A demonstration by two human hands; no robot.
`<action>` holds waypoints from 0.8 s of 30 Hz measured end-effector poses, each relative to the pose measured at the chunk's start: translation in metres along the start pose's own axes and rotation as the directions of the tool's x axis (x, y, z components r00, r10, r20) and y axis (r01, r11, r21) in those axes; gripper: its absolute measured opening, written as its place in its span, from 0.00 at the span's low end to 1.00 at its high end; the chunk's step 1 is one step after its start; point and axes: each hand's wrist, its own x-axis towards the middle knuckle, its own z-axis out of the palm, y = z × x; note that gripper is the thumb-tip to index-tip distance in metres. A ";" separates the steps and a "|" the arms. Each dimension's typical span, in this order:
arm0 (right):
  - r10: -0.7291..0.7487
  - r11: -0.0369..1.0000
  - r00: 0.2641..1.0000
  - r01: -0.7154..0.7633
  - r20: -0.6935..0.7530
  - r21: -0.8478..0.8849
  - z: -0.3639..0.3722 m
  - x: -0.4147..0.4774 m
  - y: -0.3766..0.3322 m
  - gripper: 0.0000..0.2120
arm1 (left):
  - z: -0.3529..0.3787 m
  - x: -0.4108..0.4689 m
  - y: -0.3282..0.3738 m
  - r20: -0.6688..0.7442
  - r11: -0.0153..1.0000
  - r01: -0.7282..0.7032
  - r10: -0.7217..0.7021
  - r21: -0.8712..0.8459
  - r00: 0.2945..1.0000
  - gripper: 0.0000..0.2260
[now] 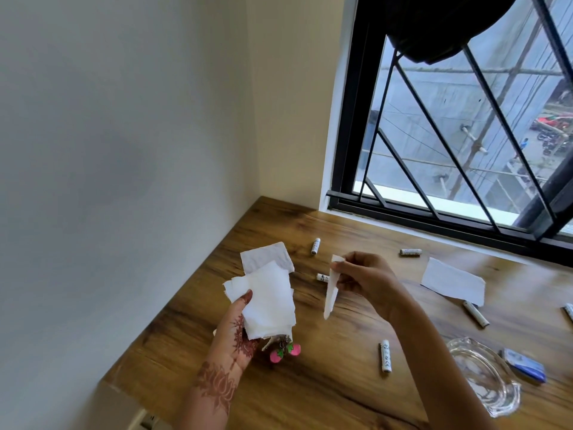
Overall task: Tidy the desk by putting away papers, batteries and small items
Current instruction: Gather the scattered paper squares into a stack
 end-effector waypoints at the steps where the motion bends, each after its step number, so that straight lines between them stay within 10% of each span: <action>1: -0.006 1.000 0.999 0.008 0.043 -0.029 0.006 -0.002 -0.006 0.02 | 0.002 -0.001 -0.001 0.004 1.000 -0.007 0.007 0.015 1.000 0.09; 10: 0.109 0.977 0.958 -0.055 0.266 -0.205 0.090 -0.004 0.004 0.04 | 0.008 -0.009 -0.005 0.057 0.995 0.019 -0.025 0.102 0.998 0.21; 18: 0.026 0.996 0.981 -0.008 0.190 -0.094 0.103 0.010 0.019 0.05 | -0.008 -0.007 -0.001 -0.095 0.994 -0.041 0.051 0.104 0.994 0.11; 24: -0.371 0.675 0.927 0.309 0.053 -0.670 0.087 0.069 0.053 0.08 | -0.020 -0.015 0.005 -0.121 0.995 -0.067 0.075 0.072 0.990 0.12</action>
